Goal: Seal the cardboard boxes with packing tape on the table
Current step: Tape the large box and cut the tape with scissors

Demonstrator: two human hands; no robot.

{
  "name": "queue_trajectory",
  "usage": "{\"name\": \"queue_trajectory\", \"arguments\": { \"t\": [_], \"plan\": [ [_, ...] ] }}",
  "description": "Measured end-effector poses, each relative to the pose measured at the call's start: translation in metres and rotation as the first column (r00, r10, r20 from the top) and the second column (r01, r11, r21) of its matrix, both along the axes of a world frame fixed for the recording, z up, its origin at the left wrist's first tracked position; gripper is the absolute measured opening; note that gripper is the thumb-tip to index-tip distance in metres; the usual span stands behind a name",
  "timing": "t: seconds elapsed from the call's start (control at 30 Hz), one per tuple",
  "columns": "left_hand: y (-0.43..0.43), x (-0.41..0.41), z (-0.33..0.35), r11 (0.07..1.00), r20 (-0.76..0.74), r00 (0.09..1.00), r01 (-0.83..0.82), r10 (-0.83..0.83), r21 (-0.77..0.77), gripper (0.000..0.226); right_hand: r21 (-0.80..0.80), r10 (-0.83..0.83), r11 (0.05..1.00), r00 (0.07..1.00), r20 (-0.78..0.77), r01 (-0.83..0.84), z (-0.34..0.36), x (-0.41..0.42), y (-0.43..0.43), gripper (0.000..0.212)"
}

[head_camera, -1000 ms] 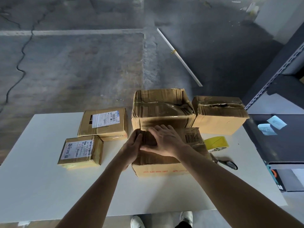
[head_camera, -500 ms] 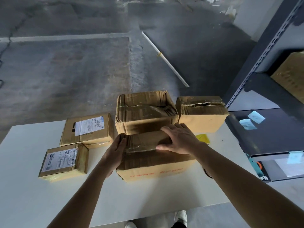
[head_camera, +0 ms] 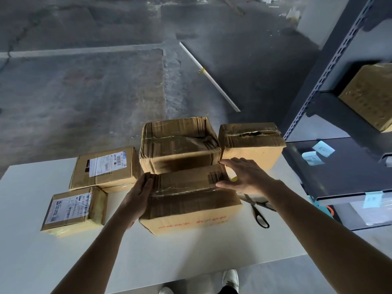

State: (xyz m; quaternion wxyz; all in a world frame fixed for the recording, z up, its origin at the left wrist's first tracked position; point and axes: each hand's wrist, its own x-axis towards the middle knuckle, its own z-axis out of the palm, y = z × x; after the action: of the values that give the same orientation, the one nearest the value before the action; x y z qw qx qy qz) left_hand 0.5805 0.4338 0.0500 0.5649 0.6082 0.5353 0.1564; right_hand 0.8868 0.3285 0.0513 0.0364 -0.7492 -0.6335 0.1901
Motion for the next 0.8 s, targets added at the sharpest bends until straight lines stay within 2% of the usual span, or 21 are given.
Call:
{"name": "queue_trajectory", "arguments": {
  "t": [0.1,0.17,0.33,0.43,0.53,0.63,0.8],
  "plan": [
    [-0.002,0.003,0.004,0.974,-0.193,0.981,0.058,-0.015,0.22,0.047,0.045,-0.002,0.999,0.999,-0.052,0.004,0.005,-0.001,-0.001,0.08],
    [0.0,0.003,0.006,0.903,-0.337,0.942,0.141,0.005,0.407,0.049,0.105,-0.012,0.994,0.998,-0.063,0.019,0.007,-0.002,-0.003,0.078],
    [0.005,0.013,0.007,0.7,-0.448,0.893,0.35,-0.048,0.623,0.06,0.154,-0.033,0.987,0.996,-0.084,0.046,0.001,-0.002,-0.009,0.085],
    [0.0,0.031,0.003,0.576,-0.544,0.827,0.516,-0.142,0.635,0.076,0.142,-0.119,0.98,0.983,-0.143,0.139,-0.005,0.004,-0.017,0.088],
    [-0.013,0.056,0.003,0.515,-0.6,0.77,0.612,-0.216,0.6,0.084,0.089,-0.271,0.949,0.929,-0.253,0.301,-0.007,0.012,-0.027,0.081],
    [-0.025,0.082,0.005,0.457,-0.643,0.686,0.719,-0.341,0.524,0.1,0.021,-0.406,0.889,0.811,-0.421,0.457,-0.017,0.022,-0.038,0.08],
    [-0.034,0.126,-0.002,0.29,-0.778,0.456,0.887,-0.431,0.36,0.115,-0.059,-0.456,0.841,0.648,-0.61,0.537,-0.033,0.023,-0.049,0.094]
  ]
}}
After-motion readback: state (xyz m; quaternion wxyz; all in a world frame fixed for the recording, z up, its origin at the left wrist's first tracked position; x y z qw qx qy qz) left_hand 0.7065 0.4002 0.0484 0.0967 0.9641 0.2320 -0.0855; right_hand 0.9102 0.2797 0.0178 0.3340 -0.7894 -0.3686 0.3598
